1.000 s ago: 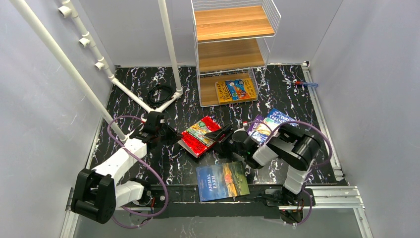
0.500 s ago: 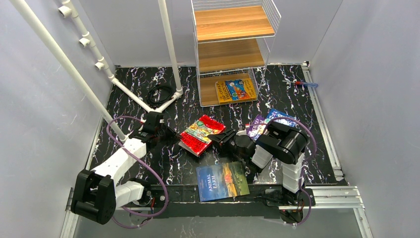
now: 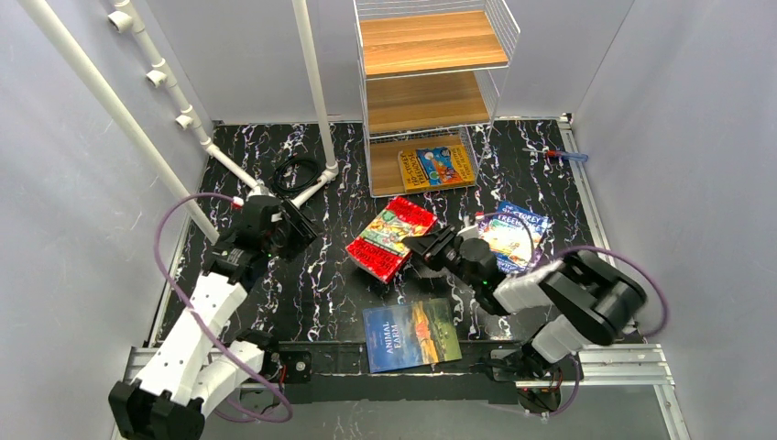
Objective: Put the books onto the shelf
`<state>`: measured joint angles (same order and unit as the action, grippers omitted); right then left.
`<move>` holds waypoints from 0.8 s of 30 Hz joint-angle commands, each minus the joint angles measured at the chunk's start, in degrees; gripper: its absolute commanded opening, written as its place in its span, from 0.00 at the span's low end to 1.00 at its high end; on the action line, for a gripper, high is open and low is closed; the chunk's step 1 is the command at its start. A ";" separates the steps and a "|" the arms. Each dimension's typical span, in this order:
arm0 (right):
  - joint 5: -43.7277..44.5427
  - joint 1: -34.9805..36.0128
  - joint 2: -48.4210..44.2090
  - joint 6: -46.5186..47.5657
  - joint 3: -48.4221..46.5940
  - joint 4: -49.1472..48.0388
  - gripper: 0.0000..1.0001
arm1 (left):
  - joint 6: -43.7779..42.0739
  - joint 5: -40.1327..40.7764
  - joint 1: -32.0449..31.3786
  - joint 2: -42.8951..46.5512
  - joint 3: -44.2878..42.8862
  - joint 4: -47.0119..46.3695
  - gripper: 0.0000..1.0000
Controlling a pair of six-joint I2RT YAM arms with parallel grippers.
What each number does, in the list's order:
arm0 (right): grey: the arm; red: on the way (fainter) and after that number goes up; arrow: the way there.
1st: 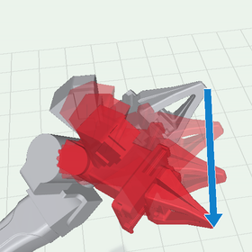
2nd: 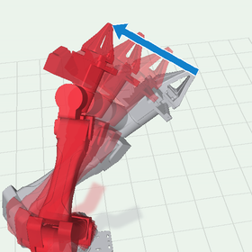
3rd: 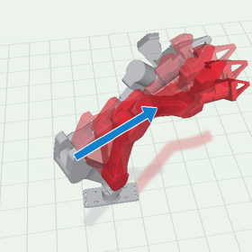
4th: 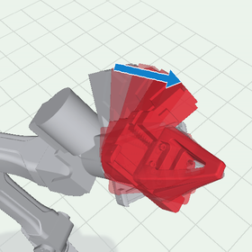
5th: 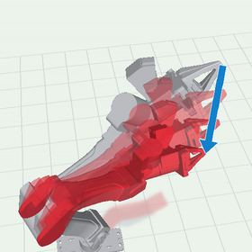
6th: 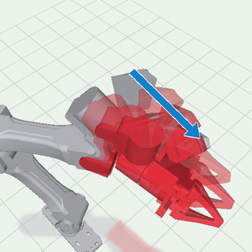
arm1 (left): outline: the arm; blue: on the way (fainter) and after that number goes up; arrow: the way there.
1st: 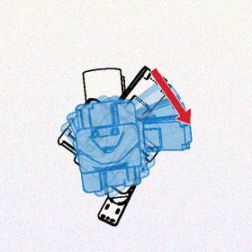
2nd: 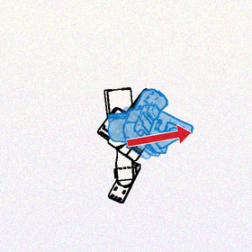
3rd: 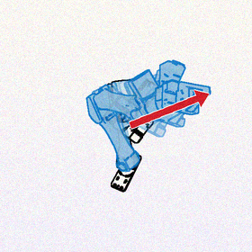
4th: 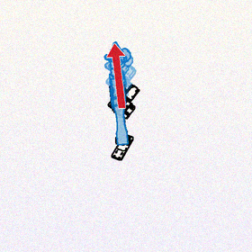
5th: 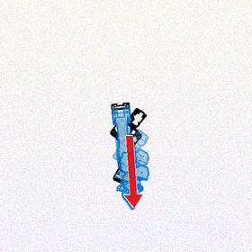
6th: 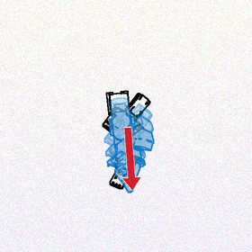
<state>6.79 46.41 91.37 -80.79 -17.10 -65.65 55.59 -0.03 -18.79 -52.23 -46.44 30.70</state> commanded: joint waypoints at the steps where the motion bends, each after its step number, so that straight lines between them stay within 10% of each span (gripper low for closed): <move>1: -2.27 -4.08 -12.86 9.88 -0.90 8.76 0.01 | -5.23 5.68 0.68 3.87 -4.15 8.82 0.52; 9: -1.75 -12.29 -22.30 12.35 -2.26 17.11 0.01 | -6.13 8.08 0.91 7.19 -5.48 9.61 0.52; 24: 5.96 -16.39 -7.18 5.98 -15.67 7.81 0.01 | -6.28 7.28 0.87 8.59 -5.53 8.75 0.51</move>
<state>8.47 30.72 81.56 -71.70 -27.42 -47.42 50.04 6.22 -18.13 -45.15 -50.43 38.39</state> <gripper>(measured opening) 0.311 0.511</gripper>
